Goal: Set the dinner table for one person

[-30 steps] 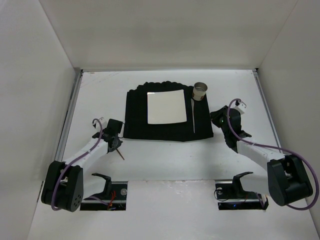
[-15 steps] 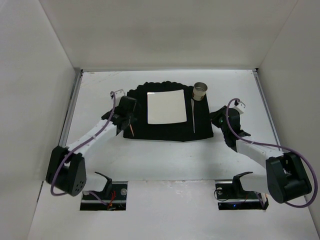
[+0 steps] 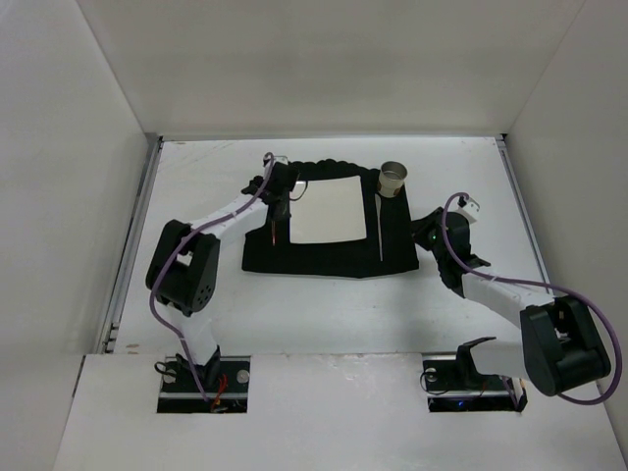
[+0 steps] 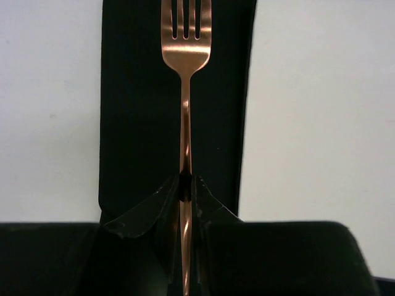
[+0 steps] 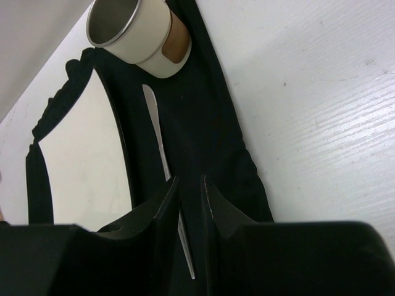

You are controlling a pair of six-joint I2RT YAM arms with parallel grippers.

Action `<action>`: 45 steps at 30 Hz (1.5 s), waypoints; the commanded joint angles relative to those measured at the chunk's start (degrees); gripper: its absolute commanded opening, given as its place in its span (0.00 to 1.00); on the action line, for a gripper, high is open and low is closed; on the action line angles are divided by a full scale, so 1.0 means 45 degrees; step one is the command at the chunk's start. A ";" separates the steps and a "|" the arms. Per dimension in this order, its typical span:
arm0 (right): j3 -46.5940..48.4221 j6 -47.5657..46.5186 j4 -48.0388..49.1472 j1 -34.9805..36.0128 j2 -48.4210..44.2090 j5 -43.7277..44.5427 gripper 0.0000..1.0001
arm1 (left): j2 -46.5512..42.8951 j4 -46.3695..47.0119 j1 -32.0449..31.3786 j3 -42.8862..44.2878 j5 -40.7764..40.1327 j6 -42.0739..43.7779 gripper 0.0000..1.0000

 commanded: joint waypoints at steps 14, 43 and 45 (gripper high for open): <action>0.0446 -0.0018 0.0739 0.0080 -0.0030 -0.0162 0.27 | 0.1191 -0.0801 -0.0259 0.0171 -0.0853 0.0928 0.08; 0.0017 0.0099 0.0973 0.0080 -0.0517 0.0715 0.44 | -0.3685 0.1014 -0.0105 -0.2715 -0.2221 -0.1862 0.45; -0.0062 0.0119 0.0992 0.0080 -0.0654 0.1028 0.47 | -0.4683 0.1093 0.0208 -0.3478 -0.2182 -0.2410 0.49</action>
